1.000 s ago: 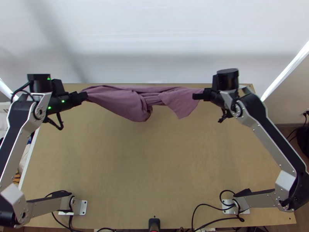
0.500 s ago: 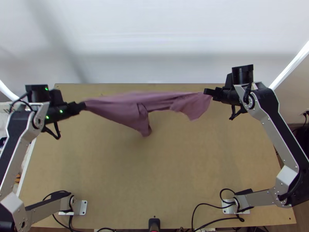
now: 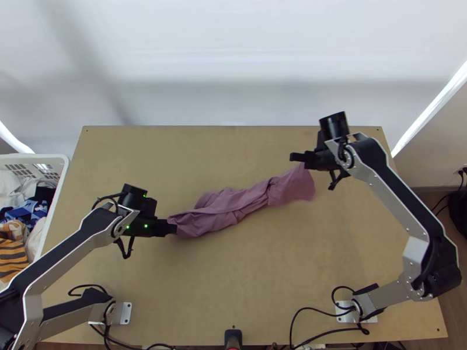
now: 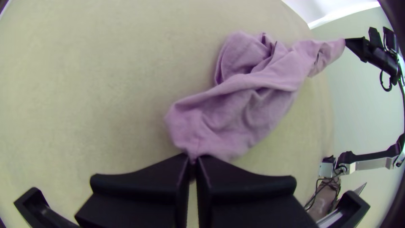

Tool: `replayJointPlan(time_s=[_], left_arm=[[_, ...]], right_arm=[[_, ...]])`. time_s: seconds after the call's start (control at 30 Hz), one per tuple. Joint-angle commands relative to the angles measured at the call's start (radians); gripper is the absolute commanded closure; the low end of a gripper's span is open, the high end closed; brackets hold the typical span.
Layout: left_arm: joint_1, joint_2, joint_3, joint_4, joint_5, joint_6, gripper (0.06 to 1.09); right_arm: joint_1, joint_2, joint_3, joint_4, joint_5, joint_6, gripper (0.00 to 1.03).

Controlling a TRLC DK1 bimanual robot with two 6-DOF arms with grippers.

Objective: Fold the t-shirt

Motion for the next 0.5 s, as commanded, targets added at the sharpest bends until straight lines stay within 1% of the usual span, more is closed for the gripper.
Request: replayJointPlan(time_s=[0.0,0.03,0.1,0.2,0.47], left_arm=[[0.033,0.042,-0.010,0.032,0.033,-0.022,0.88],[0.043,0.048,-0.007,0.032,0.049,-0.019,0.81],[0.062,0.048,-0.003,0.030,0.058,-0.011,0.72],[0.079,0.045,0.002,0.021,0.072,0.005,0.63],[0.095,0.036,0.003,0.013,0.072,0.022,0.63]], right_arm=[[0.021,0.027,-0.005,0.014,0.013,0.010,1.00],[0.024,0.027,-0.004,0.016,0.013,0.010,1.00],[0.032,0.030,-0.005,0.019,0.013,0.010,1.00],[0.033,0.031,-0.007,0.023,0.013,0.010,1.00],[0.035,0.034,-0.008,0.039,0.013,0.008,1.00]])
